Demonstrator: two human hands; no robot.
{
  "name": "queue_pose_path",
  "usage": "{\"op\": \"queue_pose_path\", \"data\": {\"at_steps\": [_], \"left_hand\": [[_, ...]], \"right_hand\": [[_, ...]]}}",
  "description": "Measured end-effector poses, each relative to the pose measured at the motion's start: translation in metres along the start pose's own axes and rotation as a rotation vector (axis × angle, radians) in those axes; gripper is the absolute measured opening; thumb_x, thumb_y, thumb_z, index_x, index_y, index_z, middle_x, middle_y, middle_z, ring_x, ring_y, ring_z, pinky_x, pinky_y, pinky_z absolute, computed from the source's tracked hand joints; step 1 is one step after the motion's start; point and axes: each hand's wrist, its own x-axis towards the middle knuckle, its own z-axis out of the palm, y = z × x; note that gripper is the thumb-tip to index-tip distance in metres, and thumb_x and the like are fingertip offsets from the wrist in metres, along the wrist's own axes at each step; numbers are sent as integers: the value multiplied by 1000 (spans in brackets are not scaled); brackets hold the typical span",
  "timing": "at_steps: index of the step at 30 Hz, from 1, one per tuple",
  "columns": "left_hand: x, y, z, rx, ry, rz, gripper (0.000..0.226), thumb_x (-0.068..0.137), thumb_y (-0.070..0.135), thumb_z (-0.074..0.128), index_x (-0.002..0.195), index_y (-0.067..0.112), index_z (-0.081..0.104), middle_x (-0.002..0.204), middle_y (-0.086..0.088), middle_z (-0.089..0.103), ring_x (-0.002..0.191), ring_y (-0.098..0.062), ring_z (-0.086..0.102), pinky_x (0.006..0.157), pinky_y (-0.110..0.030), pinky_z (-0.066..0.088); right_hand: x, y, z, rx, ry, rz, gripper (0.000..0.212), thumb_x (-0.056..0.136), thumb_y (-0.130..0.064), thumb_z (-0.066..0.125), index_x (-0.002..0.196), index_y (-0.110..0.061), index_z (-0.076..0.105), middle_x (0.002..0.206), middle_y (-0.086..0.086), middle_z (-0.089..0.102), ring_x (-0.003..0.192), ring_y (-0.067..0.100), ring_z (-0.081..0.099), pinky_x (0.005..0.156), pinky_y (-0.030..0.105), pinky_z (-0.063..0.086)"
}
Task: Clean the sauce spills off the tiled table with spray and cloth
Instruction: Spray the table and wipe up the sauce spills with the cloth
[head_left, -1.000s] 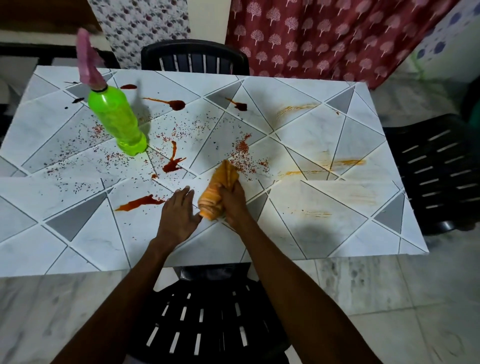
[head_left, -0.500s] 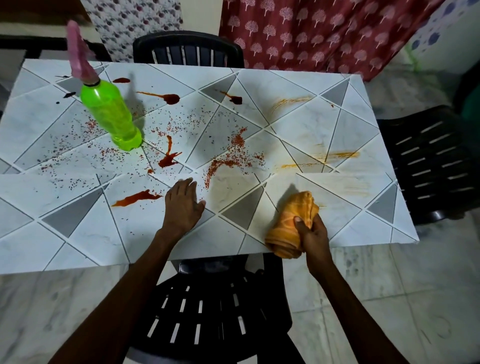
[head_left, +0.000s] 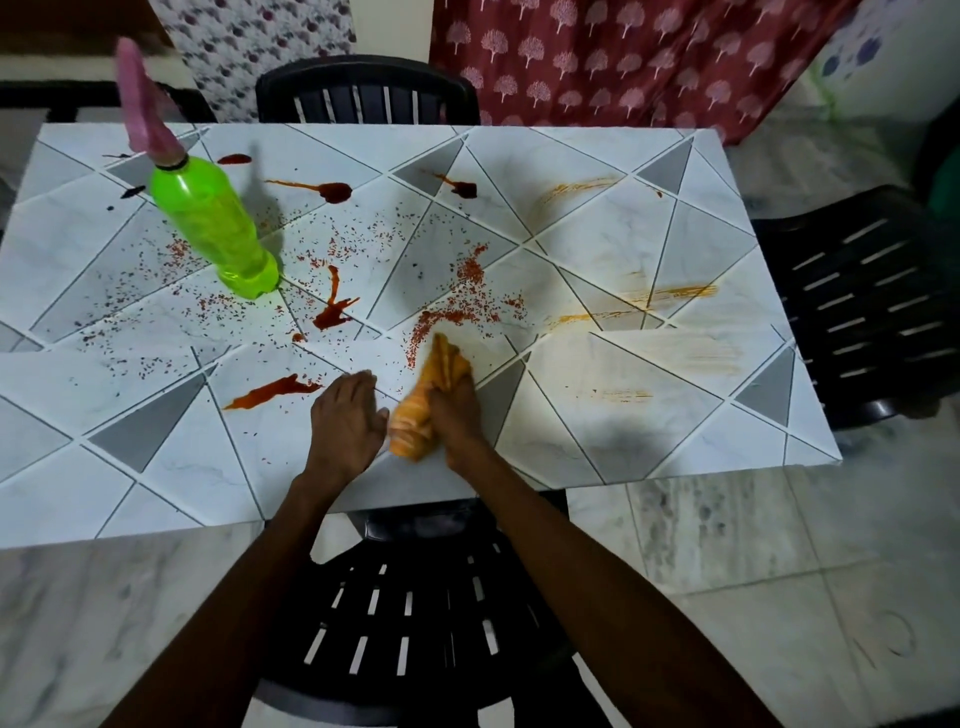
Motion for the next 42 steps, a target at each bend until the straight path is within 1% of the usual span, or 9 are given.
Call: {"op": "queue_pose_path", "data": {"at_steps": [5, 12, 19, 24, 27, 29, 31, 35, 42], "left_hand": [[8, -9, 2, 11, -33, 14, 52, 87, 32, 56, 128, 0, 59, 129, -20, 61, 120, -40, 56, 96, -53, 48], [39, 15, -1, 32, -112, 22, 66, 84, 43, 69, 132, 2, 52, 138, -20, 54, 127, -38, 51, 102, -52, 46], [57, 24, 3, 28, -140, 17, 74, 82, 45, 73, 136, 0, 48, 139, -22, 53, 126, -40, 51, 102, -54, 46], [57, 21, 1, 14, -118, 11, 75, 84, 42, 72, 139, -2, 46, 144, -24, 48, 132, -40, 46, 106, -53, 43], [59, 20, -1, 22, -84, 18, 73, 87, 43, 69, 138, -4, 47, 143, -26, 48, 133, -40, 45, 107, -51, 42], [64, 15, -3, 28, -54, -10, 72, 88, 44, 66, 138, -4, 48, 141, -25, 50, 132, -39, 46, 108, -49, 43], [69, 13, -5, 23, -35, -46, 71, 88, 41, 68, 138, -5, 48, 140, -26, 51, 132, -39, 47, 109, -48, 42], [75, 7, -4, -12, -15, -104, 67, 85, 36, 72, 133, -7, 54, 134, -27, 56, 126, -41, 52, 105, -49, 46], [87, 20, -1, -44, 138, -194, 56, 80, 27, 65, 125, -5, 58, 123, -24, 62, 111, -41, 60, 94, -45, 52]], "right_hand": [[9, -19, -13, -48, -26, -23, 52, 92, -15, 58, 143, -16, 45, 136, 14, 58, 121, 36, 57, 103, 52, 49], [-14, -4, -145, -143, 226, -118, 46, 81, -31, 59, 126, -28, 56, 120, 5, 69, 108, 28, 66, 96, 51, 54], [5, 21, -231, -131, 470, 28, 53, 74, -33, 54, 126, -22, 56, 121, 11, 66, 110, 34, 62, 99, 52, 50], [94, 57, -186, 32, 278, 95, 45, 59, -41, 57, 100, -23, 61, 89, 7, 66, 89, 36, 65, 77, 51, 57], [101, 8, -116, 56, 219, 36, 50, 75, -37, 56, 123, -22, 58, 111, 12, 70, 102, 37, 67, 90, 55, 57], [96, -35, -72, -16, 176, -12, 55, 92, -29, 55, 143, -14, 46, 135, 16, 59, 119, 37, 58, 102, 46, 49], [107, -57, -39, -100, 110, -38, 56, 101, -22, 50, 153, -9, 33, 147, 16, 49, 128, 35, 52, 96, 34, 43], [129, -82, 12, -100, -53, -70, 60, 98, -9, 51, 155, -8, 29, 149, 15, 46, 131, 33, 50, 87, 23, 38], [153, -102, 7, -152, -283, -133, 45, 91, -5, 56, 136, -5, 53, 130, 16, 62, 120, 35, 59, 98, 41, 51]]}}
